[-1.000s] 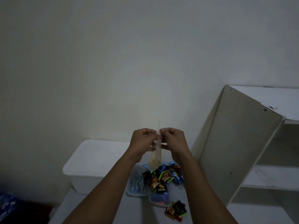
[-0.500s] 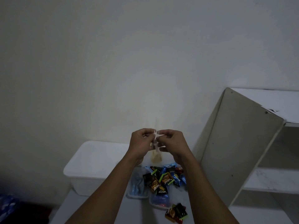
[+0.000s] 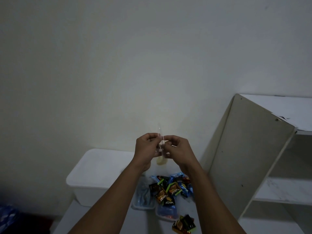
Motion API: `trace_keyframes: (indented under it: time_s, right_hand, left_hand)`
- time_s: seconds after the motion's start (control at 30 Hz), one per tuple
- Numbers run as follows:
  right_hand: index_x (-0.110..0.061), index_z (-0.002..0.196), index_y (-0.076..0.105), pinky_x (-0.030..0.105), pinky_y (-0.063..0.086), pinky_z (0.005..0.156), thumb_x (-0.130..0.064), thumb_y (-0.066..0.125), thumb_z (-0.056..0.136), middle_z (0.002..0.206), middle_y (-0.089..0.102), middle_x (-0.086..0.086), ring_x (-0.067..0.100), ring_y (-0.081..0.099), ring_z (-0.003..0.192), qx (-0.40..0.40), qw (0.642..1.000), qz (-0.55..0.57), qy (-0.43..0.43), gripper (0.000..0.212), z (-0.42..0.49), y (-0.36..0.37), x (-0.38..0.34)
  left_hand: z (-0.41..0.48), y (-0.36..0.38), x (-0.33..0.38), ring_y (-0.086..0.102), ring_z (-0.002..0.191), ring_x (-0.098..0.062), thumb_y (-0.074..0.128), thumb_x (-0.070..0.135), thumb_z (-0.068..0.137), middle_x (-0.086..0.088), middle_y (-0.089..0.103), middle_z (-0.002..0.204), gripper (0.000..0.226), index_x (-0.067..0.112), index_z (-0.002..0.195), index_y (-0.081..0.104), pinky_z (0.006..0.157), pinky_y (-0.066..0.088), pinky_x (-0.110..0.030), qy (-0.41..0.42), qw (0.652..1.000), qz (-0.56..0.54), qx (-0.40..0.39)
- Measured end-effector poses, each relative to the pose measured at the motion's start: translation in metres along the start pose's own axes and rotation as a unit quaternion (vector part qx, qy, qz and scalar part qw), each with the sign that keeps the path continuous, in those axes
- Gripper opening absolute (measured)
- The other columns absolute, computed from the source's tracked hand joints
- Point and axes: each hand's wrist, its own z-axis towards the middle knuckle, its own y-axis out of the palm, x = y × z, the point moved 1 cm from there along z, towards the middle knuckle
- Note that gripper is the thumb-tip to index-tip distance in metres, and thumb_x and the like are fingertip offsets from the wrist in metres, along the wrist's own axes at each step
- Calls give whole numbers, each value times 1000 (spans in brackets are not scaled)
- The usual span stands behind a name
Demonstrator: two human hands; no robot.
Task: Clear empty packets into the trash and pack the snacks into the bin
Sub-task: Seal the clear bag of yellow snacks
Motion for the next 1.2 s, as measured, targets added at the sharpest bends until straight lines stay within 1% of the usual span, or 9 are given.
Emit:
trace_keyframes:
  time_s: [0.17,0.27,0.5,0.57,0.73,0.9,1.0,1.1,1.2]
  right_hand:
    - [-12,91,75,35,57,65,-10,61,95,83,71,12,18,65,67,64,998,10,8,14,2,4,5]
    - [-13,93,74,35,58,63,-16,63,96,85,70,12,15,65,64,60,998,-3,-4,12,4,7,2]
    - [-12,90,71,25,50,65,-18,55,99,85,71,2,9,62,75,48,995,-85,-25,20,3,7,1]
    - [-11,90,65,33,50,69,-22,52,101,90,69,3,16,63,82,46,996,-73,-13,21,1,5,4]
    - [-8,95,57,49,57,75,-22,49,104,99,76,9,32,74,87,-20,996,26,79,18,-5,-11,6]
    - [4,109,58,46,59,66,-14,49,103,98,74,21,39,72,78,-33,981,90,169,21,-13,-32,17]
    - [4,123,57,52,56,77,-31,55,100,100,75,18,36,72,78,-9,953,169,252,42,-20,-39,40]
    - [-7,119,63,49,56,81,-62,54,91,111,74,16,35,71,93,9,925,230,303,62,-41,-39,78]
    - [-14,118,66,50,56,82,-50,61,91,114,71,14,33,67,101,14,924,197,327,45,-76,-21,124]
  left_hand:
    - [-2,-1,2,66,73,-20,63,5,94,-13,70,86,8,4,100,68,71,62,-45,4,1000,-11,-13]
    - [-3,-1,2,67,77,-22,61,6,94,-15,69,88,7,5,98,67,65,61,-39,11,1000,9,-15]
    - [1,-5,6,60,70,-22,60,12,97,-11,59,76,13,4,89,65,71,61,-47,-35,999,-32,-13]
    - [1,-8,2,57,75,-21,57,14,98,-10,59,83,15,6,90,67,74,60,-44,-27,999,-7,-16]
    - [0,-25,-11,56,85,-15,63,15,92,5,59,103,11,22,92,71,74,48,-31,91,973,212,22]
    - [-10,-41,-32,66,89,-13,63,4,90,-4,73,103,14,14,96,73,63,48,-18,-8,983,163,-79]
    - [-17,-48,-46,67,77,-8,67,5,89,-2,74,102,17,16,99,75,53,46,-13,-24,983,163,-84]
    - [-21,-58,-70,68,85,-9,71,5,86,4,71,110,23,23,101,75,61,48,-16,-27,984,166,-54]
    - [-32,-70,-105,68,87,-9,77,4,81,4,69,115,33,23,107,72,67,50,-18,-54,981,180,-42]
